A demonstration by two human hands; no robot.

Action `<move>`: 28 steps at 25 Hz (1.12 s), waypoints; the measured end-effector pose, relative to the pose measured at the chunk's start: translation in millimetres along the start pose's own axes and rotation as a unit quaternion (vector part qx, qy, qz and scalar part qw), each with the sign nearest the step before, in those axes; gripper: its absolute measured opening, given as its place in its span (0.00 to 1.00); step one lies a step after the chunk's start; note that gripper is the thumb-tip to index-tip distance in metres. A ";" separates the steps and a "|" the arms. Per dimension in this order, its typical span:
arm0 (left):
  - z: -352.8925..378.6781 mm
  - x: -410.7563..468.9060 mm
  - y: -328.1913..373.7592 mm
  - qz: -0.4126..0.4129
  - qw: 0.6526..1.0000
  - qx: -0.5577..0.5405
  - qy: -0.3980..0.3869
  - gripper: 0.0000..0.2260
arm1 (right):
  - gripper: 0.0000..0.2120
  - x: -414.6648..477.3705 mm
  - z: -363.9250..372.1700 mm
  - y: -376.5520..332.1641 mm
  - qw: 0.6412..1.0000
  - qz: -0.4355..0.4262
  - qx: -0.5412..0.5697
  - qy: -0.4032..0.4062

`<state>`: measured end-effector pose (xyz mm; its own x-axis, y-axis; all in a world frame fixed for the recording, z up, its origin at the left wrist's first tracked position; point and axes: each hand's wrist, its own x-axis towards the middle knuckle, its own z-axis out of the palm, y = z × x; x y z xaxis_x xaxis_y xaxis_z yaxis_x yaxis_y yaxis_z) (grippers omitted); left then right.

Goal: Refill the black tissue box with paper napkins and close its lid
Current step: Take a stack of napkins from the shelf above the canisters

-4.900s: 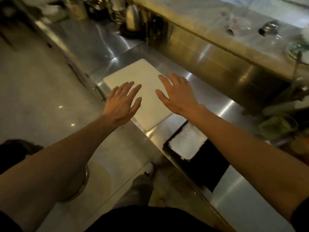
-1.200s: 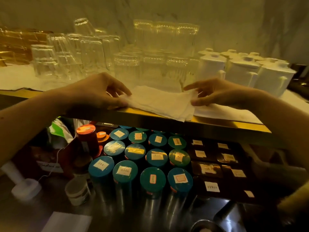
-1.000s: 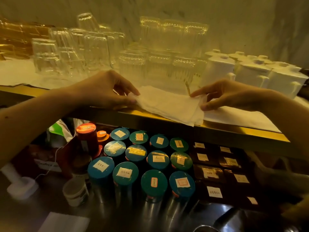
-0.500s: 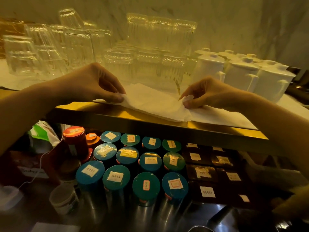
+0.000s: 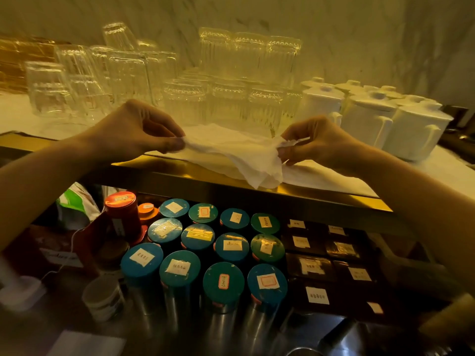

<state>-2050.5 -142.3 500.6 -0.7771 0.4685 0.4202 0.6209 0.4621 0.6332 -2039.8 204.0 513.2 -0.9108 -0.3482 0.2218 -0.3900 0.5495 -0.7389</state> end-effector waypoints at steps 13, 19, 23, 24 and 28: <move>20.0 9.3 14.1 -0.090 0.982 0.165 -0.001 0.06 | 0.11 0.0 -0.5 -5.2 0.988 0.069 0.135 0.038; 14.3 11.1 15.3 -0.094 0.984 0.143 -0.049 0.13 | 0.09 -2.5 -1.9 -1.7 0.978 0.126 0.158 0.054; 11.7 11.5 16.7 -0.069 0.988 0.110 -0.081 0.17 | 0.10 -1.5 -3.9 -2.2 0.978 0.142 0.146 0.049; 11.5 12.8 16.3 -0.065 0.988 0.110 -0.087 0.18 | 0.09 -0.9 -4.3 -2.7 0.978 0.143 0.147 0.047; 14.6 16.6 10.0 -0.034 0.988 0.132 -0.070 0.12 | 0.09 -0.2 -5.9 -4.7 0.979 0.136 0.146 0.039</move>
<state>-2055.7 -119.0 504.4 -0.8073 0.5213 0.2765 0.5877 0.6677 0.4569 -2038.6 205.9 520.3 -0.9876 -0.1542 0.0311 -0.0869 0.3700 -0.9249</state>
